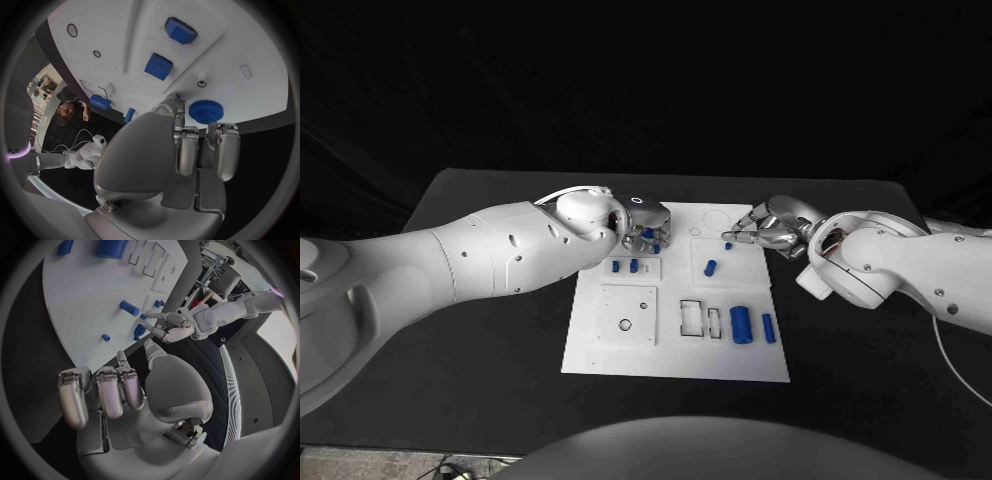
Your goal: Assemble the parts on the task board
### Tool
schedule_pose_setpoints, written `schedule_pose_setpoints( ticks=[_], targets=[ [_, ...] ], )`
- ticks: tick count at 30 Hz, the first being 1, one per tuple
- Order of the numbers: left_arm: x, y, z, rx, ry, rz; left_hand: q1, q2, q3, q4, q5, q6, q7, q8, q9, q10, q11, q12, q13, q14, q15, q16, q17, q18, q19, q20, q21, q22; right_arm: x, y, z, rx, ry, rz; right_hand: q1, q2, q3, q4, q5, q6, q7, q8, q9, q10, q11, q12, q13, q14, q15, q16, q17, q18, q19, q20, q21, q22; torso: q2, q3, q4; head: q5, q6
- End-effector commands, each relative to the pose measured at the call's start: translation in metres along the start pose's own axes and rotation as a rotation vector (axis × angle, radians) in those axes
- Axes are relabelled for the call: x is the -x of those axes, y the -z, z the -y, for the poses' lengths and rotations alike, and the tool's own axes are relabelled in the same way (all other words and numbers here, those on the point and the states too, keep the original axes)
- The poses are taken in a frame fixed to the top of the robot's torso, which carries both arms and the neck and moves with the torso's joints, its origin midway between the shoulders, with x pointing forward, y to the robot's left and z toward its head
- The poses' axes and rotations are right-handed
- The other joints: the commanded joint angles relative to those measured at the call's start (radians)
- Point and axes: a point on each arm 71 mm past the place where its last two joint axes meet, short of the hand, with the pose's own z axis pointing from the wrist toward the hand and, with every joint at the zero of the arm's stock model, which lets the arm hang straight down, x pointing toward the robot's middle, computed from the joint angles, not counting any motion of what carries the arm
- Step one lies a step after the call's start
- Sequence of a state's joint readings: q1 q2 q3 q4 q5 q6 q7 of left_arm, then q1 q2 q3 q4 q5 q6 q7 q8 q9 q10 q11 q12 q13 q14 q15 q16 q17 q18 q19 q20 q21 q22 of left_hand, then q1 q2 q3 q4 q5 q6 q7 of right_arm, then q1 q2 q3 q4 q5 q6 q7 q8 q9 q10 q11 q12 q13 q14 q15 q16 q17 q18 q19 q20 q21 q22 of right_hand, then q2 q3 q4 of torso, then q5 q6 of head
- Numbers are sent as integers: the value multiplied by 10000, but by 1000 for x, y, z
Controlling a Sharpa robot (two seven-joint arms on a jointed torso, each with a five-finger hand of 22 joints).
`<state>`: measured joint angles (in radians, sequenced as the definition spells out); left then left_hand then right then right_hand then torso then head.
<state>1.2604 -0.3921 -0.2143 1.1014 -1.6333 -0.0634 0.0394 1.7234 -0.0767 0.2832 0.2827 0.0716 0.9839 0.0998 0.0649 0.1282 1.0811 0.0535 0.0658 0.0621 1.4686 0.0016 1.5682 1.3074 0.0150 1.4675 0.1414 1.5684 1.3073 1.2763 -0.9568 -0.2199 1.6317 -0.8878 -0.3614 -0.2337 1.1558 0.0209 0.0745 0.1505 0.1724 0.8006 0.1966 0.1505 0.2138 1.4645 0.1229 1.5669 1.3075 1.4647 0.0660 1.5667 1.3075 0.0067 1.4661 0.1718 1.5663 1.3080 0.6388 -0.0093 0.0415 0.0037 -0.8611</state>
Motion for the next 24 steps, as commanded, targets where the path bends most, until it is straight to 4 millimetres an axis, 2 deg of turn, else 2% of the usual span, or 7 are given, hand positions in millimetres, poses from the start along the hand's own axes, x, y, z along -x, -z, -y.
schedule_pose_setpoints(
  ticks=[1, 24],
  targets=[
    [-5, -1, 1, 54, -76, -424, -24, -71, 67, -14, -37, 108, 11, 70, 4, 56, 25, 26, 12, 1022, 63, 26, 2634, -150, 1033, -60, 24, 2635, -1, 0, 0, -3, 29, -156, -32, 75, -45, 24, 59, 49, 2, 16, 12, 1063, 69, 39, 2633, 1061, 74, 41, 2633, -67, 1047, 95, 45, 2628, -2, -2, 0, -11, 4],
    [-5, -1, 1, 40, -295, -341, -83, -114, 171, -33, -44, 358, -70, 179, 28, 144, -50, 33, 10, 1022, -37, 26, 2634, -150, 1033, -69, 24, 2635, -2, 0, 0, -2, 25, -177, -32, 75, -45, 24, 59, 49, 2, 16, 12, 1063, 69, 39, 2633, 1061, 74, 41, 2633, -67, 1047, 95, 45, 2628, -4, -2, 2, -33, 4]
  ],
)
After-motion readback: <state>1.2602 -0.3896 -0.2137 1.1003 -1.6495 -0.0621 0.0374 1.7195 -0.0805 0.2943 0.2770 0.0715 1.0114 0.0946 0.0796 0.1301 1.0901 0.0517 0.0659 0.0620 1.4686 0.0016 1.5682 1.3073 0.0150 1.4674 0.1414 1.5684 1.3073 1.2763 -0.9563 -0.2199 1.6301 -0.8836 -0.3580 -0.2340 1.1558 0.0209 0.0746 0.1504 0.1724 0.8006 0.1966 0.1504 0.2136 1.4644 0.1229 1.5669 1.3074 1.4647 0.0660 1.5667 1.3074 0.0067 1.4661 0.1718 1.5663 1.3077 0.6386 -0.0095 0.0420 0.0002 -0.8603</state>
